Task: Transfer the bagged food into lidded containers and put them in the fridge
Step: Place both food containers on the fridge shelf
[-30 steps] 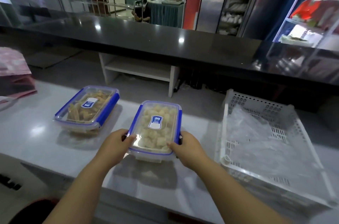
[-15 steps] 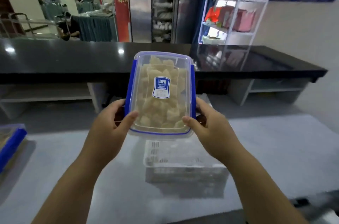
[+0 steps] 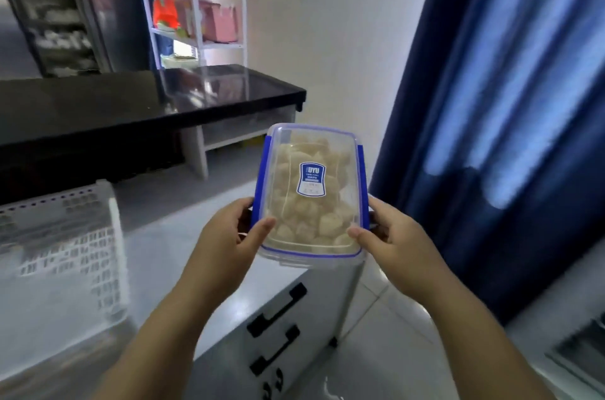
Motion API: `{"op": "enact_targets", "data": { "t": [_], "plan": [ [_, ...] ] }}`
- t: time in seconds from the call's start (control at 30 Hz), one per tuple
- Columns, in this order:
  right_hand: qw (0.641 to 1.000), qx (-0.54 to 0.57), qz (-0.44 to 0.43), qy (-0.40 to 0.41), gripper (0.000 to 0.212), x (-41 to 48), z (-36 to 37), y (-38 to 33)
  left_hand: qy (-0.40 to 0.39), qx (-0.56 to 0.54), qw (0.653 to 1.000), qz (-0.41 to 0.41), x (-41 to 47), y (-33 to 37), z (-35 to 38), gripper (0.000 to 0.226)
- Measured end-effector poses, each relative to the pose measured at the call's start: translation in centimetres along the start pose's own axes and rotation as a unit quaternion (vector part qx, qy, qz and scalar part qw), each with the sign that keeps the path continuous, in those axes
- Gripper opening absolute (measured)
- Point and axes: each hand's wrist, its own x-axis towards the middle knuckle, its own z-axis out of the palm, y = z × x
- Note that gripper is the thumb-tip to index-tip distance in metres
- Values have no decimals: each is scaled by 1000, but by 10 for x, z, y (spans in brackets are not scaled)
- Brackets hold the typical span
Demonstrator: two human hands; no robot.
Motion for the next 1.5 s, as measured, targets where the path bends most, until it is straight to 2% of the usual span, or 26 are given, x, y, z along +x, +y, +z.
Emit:
{"op": "enact_targets", "data": {
  "t": [0.23, 0.37, 0.53, 0.77, 0.97, 1.1, 1.23, 1.37, 1.5],
  "plan": [
    [985, -15, 142, 91, 32, -40, -104, 108, -163, -31, 986, 6, 25, 34, 162, 24],
    [964, -4, 225, 143, 36, -66, -147, 161, -260, -36, 965, 11, 34, 52, 244, 22],
    [932, -8, 308, 189, 27, -91, -205, 220, -349, -7, 936, 45, 49, 75, 352, 15],
    [877, -33, 401, 262, 29, -120, -295, 303, -461, 18, 882, 98, 65, 122, 510, 23],
    [823, -39, 452, 341, 32, -163, -355, 365, -555, 3, 818, 154, 55, 175, 622, 23],
    [794, -30, 471, 382, 25, -185, -391, 385, -593, 5, 788, 165, 41, 203, 680, 18],
    [778, -37, 485, 399, 22, -204, -441, 419, -598, 22, 783, 170, 24, 233, 743, 11],
    [790, -26, 474, 388, 20, -209, -497, 463, -592, 14, 795, 131, 14, 254, 801, 21],
    [805, -27, 467, 364, 16, -208, -547, 508, -571, 32, 814, 101, 9, 274, 848, 20]
  ]
}}
